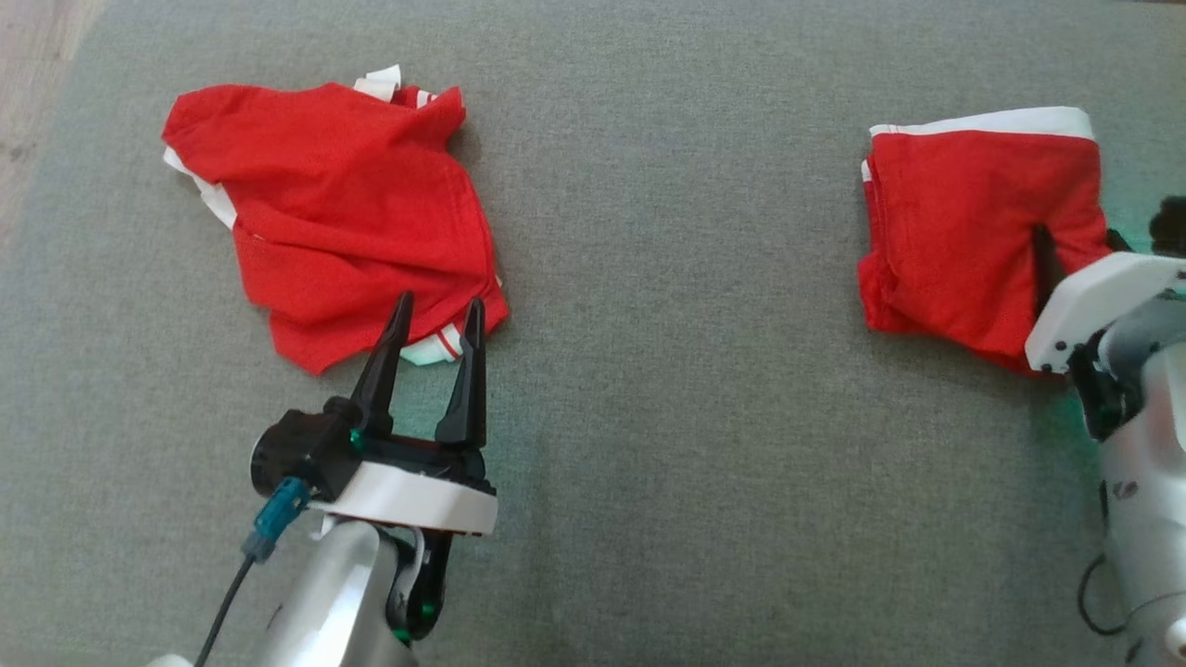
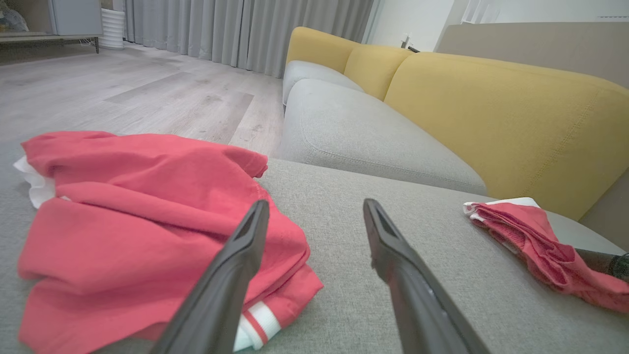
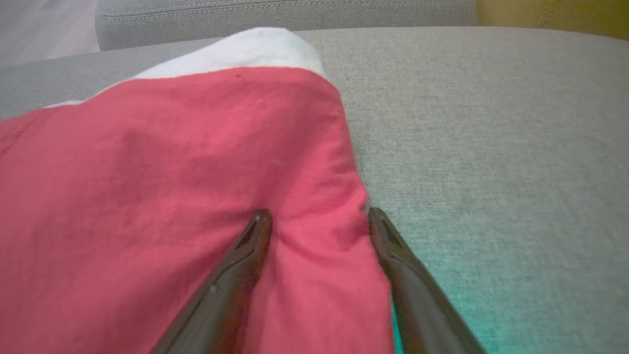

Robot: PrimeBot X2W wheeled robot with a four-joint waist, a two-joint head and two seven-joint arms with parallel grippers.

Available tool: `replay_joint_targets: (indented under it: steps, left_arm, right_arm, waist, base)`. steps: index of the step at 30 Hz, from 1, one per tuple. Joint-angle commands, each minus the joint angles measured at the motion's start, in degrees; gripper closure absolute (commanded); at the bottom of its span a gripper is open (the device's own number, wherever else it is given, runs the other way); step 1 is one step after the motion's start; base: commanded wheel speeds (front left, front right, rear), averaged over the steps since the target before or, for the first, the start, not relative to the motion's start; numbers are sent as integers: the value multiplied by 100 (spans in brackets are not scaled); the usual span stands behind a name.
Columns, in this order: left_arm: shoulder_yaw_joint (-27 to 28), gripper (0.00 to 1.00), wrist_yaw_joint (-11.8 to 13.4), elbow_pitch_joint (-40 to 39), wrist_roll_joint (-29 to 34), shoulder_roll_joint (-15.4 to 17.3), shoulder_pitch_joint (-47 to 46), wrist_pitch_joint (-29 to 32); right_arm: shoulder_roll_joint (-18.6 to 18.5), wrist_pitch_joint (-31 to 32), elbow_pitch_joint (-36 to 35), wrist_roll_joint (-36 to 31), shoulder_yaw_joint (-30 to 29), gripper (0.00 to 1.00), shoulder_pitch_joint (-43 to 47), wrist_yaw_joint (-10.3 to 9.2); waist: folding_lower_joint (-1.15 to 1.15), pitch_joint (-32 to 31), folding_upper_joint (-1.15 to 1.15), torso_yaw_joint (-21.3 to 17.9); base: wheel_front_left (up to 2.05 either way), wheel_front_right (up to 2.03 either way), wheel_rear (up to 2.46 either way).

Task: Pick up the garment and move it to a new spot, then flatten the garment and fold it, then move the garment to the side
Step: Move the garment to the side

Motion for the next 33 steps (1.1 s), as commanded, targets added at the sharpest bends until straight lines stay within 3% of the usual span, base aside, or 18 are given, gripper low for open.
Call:
replay_joint_targets:
  steps: [1,2,13,17,21,26,30,33]
  left_arm:
    - [143,0,29,-173,-16,38,-185,-31]
    - [151,0,32,-167,-13,38,-188,-31]
    - [308,0,29,-157,62,38,-70,-31]
    - [338,0,24,-192,69,38,-41,-31]
    - [360,0,16,-243,75,38,-42,-31]
    - [376,0,-3,-338,82,38,-101,-31]
    - [344,0,-18,-356,72,38,-177,-31]
    - [341,0,-21,-371,63,38,-221,-31]
  right_arm:
    - [-8,61,-18,44,216,52,-34,-5]
    - [-38,46,33,86,327,100,-55,-5]
    - [-568,-420,-52,409,1658,100,-113,-5]
    - [-1067,-546,-318,568,2237,100,-67,-5]
    - [-1850,-587,-464,637,2514,100,3,-5]
    - [-2782,-619,-138,438,2266,100,22,-5]
    - [-3228,-757,252,83,1855,100,-16,-5]
    - [-3357,-898,452,-238,1466,100,-107,-5]
  waist:
    - [0,-11,0,-7]
    - [0,-25,0,-16]
    - [0,-352,0,-307]
    - [0,-391,0,-381]
    - [0,-329,0,-399]
    - [0,-105,0,-338]
    - [0,74,0,-255]
    - [0,196,0,-212]
  base:
    - [0,0,0]
    - [0,0,0]
    - [0,0,0]
    - [0,0,0]
    - [0,0,0]
    - [0,0,0]
    - [0,0,0]
    - [0,0,0]
